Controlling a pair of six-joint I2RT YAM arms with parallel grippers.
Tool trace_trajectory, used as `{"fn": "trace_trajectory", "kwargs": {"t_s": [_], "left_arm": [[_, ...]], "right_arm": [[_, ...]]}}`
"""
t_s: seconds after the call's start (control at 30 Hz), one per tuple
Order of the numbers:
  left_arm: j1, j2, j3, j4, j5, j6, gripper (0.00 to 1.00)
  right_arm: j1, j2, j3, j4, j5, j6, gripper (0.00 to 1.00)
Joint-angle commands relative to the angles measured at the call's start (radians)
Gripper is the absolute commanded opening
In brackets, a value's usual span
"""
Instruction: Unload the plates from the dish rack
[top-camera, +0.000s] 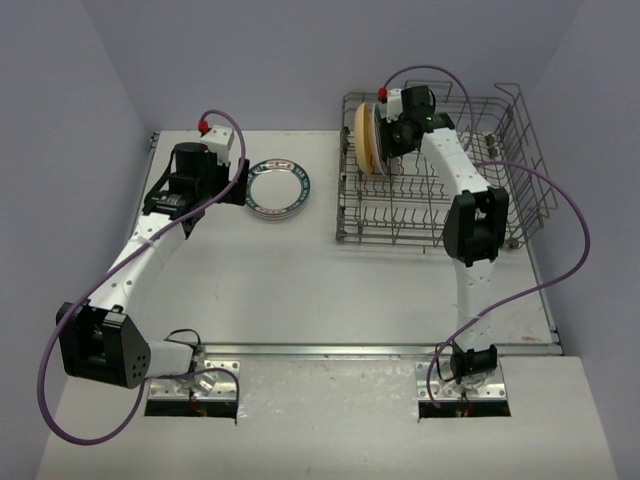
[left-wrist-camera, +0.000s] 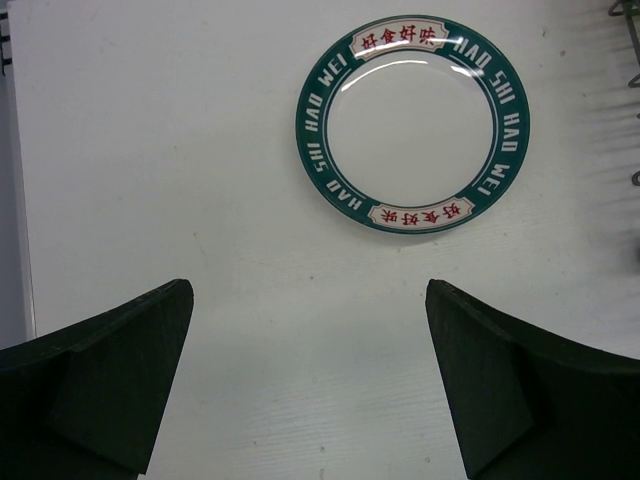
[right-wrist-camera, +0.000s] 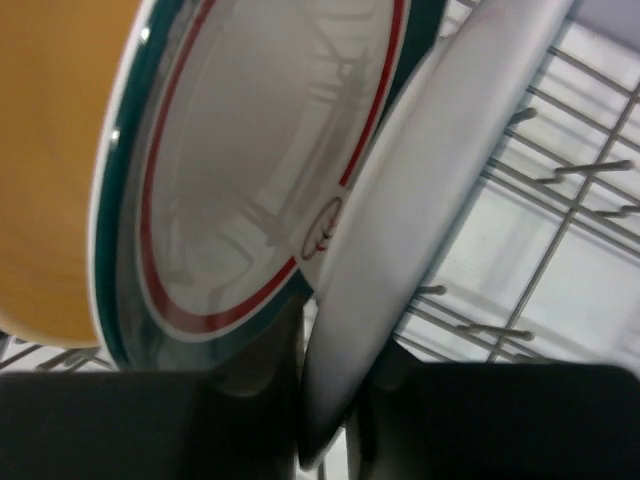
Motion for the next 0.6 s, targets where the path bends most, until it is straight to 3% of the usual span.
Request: {"fn": "trace_trajectory", "kwargs": {"t_s": [0.0, 0.13, 0.57], "left_arm": [[-0.005, -0.007, 0.009, 0.051, -0.003, -0.027, 1.0], [-0.005, -0.002, 0.023, 0.043, 0.031, -0.052, 1.0], [-0.003, -0.022, 0.115, -0.048, 0.117, -0.123, 1.0]], "right_arm": [[-0.013, -0.083, 0.04, 0.028, -0.065, 0.044, 0.07], [-0.026, -0.168, 0.021, 0.014, -0.16, 0.106, 0.0], [-0.079, -0.476, 0.054, 0.066, -0.456, 0.225, 0.0]]}}
